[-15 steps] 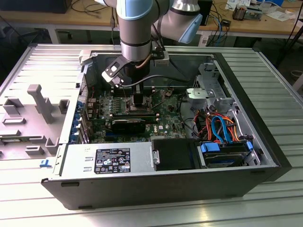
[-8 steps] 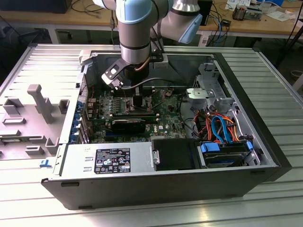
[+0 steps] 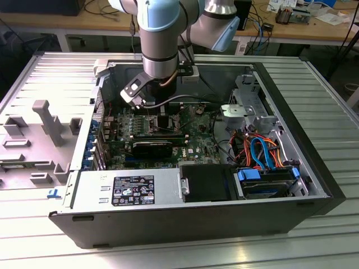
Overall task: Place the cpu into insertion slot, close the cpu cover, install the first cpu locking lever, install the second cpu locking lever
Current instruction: 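Close the cpu cover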
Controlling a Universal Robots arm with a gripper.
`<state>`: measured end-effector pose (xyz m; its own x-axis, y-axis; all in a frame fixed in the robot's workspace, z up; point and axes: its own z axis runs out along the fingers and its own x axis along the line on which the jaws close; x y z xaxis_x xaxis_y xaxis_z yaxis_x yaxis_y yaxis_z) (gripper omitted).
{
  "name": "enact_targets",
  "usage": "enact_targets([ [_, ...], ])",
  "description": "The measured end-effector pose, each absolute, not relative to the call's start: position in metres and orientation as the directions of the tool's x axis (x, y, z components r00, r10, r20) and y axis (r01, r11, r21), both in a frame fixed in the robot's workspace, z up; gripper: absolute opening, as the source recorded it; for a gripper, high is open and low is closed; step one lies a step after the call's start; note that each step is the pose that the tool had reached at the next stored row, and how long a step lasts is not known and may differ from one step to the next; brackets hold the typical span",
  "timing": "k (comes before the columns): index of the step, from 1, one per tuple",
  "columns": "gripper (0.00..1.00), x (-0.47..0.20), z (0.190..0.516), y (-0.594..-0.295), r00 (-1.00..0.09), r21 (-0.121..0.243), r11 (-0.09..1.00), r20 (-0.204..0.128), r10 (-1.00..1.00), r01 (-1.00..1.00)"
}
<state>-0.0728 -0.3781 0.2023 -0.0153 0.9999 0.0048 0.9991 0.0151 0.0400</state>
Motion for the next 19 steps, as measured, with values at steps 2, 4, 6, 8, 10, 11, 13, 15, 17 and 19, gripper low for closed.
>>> enact_targets([
  [2, 0.55, -0.0727, 0.2023, -0.3781, -0.015, 0.04, 0.015, 0.005, 1.0, 0.999],
  [4, 0.55, -0.0726, 0.2023, -0.378, -0.015, 0.04, 0.015, 0.005, 1.0, 0.999],
  [6, 0.55, -0.0726, 0.2023, -0.378, -0.015, 0.04, 0.015, 0.004, 1.0, 0.999],
  [8, 0.62, -0.0726, 0.2023, -0.378, -0.015, 0.04, 0.015, 0.004, 1.0, 0.999],
  [10, 0.62, -0.0726, 0.2023, -0.378, -0.015, 0.04, 0.015, 0.004, 1.0, 0.999],
  [11, 0.62, -0.0727, 0.2023, -0.378, -0.015, 0.04, 0.015, 0.004, 1.0, 0.999],
  [13, 0.62, -0.0726, 0.2022, -0.3777, -0.015, 0.04, 0.015, 0.004, 1.0, 0.999],
  [15, 0.62, -0.0727, 0.2023, -0.3769, -0.015, 0.04, 0.015, 0.004, 1.0, 0.999],
  [17, 0.62, -0.0726, 0.2022, -0.3766, -0.015, 0.04, 0.015, 0.005, 1.0, 0.999],
  [19, 0.62, -0.0726, 0.2022, -0.3765, -0.015, 0.04, 0.015, 0.005, 1.0, 0.999],
])
